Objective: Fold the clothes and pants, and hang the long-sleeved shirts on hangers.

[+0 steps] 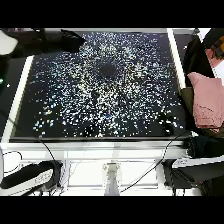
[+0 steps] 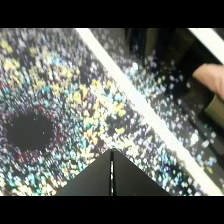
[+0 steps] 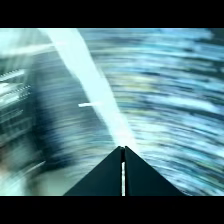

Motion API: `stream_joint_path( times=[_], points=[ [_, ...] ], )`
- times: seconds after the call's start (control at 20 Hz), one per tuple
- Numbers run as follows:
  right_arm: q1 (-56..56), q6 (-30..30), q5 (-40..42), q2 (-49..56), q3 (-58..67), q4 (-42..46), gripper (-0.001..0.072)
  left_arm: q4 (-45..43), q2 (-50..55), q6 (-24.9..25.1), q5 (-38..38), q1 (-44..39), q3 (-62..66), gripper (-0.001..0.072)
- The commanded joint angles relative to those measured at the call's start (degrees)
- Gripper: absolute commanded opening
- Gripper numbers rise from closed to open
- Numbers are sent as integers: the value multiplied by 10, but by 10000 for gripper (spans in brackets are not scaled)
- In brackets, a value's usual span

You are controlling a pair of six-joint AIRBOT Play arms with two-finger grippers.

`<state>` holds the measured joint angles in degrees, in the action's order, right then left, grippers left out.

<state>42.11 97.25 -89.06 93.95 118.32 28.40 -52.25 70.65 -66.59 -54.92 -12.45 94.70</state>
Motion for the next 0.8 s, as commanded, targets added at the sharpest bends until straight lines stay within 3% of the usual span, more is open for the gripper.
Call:
stream_joint_path(
  times=[0.0, 0.3, 0.75],
  points=[
    [-62, -82, 61, -14, 18, -330, 18, 0, -72, 1, 0, 15, 0, 10],
    [-166, -84, 70, -23, 18, -326, 19, 0, -169, -20, 0, 33, 0, 11],
    [-200, -84, 71, -23, 18, -326, 20, 0, -187, -20, 0, 33, 0, 11]
  ],
)
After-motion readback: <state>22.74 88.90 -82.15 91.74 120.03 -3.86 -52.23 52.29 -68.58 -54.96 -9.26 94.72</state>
